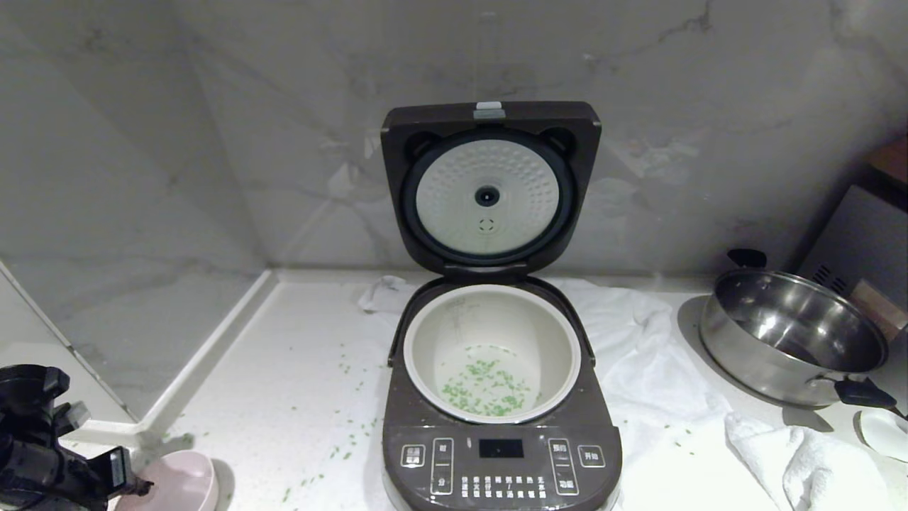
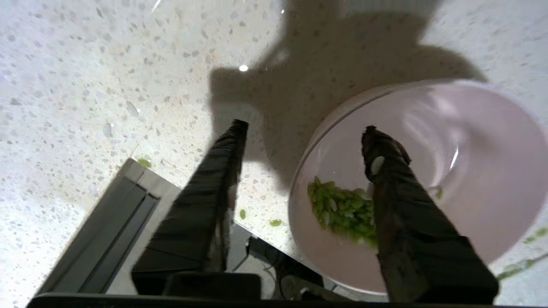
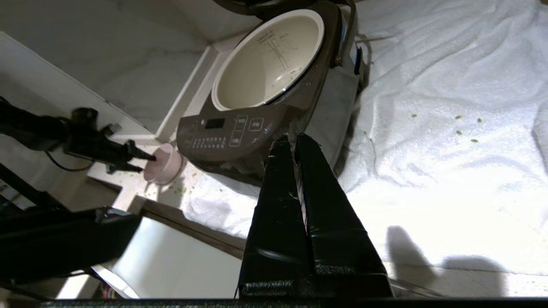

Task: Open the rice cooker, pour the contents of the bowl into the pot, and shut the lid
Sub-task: Place the bowl on the table, then turn on the tap

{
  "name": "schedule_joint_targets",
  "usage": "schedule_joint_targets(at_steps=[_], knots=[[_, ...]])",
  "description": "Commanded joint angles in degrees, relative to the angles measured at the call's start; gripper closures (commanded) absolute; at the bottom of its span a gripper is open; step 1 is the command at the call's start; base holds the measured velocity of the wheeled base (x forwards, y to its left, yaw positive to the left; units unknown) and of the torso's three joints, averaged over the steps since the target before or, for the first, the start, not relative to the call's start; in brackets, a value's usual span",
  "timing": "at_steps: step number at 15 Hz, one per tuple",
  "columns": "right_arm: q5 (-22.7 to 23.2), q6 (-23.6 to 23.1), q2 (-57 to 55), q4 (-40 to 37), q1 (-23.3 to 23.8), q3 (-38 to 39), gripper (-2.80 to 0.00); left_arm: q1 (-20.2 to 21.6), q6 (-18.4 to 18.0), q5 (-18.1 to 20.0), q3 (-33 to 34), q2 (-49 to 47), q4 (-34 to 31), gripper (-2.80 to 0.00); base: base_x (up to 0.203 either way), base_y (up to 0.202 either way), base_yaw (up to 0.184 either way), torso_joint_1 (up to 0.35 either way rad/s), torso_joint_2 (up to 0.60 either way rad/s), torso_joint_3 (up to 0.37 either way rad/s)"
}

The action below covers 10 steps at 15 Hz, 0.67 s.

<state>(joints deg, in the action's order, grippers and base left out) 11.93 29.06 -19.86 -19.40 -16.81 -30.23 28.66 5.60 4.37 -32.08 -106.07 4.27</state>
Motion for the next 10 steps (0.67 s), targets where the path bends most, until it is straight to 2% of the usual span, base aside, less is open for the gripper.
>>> schedule_joint_targets(at_steps=[1, 3, 5, 7, 9, 10], knots=[[-0.4, -0.8, 1.7, -0.8, 0.1, 0.2, 0.0, 0.2, 0.0, 1.9, 0.7, 6.2, 0.1, -2.8, 0.0, 0.0, 0.0, 0.0, 0.0, 0.0], [-3.5, -1.6, 1.9, -0.8, 0.1, 1.0, 0.0, 0.1, -0.1, 6.3, 0.8, 12.5, 0.1, -2.8, 0.0, 0.0, 0.0, 0.0, 0.0, 0.0], [-5.5, -4.4, 2.3, -0.7, 0.0, 2.3, 0.0, -0.6, -0.1, 11.3, 0.7, 19.1, 0.1, -2.8, 0.0, 0.0, 0.0, 0.0, 0.0, 0.0], [-5.6, -4.7, 2.5, -0.7, 0.0, 2.4, 0.0, -1.8, -0.1, 18.5, 0.9, 26.9, 0.0, -2.8, 0.0, 0.0, 0.0, 0.0, 0.0, 0.0], [-6.5, -7.1, 2.5, -0.7, 0.1, 3.2, 0.0, -3.3, -0.1, 28.0, 1.1, 35.6, 0.0, -2.8, 0.0, 0.0, 0.0, 0.0, 0.0, 0.0], [-8.6, -8.9, 2.6, -0.7, 0.0, 3.6, 0.0, -4.5, -0.1, 32.2, 1.1, 39.2, 0.2, -2.62, 0.0, 0.0, 0.0, 0.0, 0.0, 0.0]])
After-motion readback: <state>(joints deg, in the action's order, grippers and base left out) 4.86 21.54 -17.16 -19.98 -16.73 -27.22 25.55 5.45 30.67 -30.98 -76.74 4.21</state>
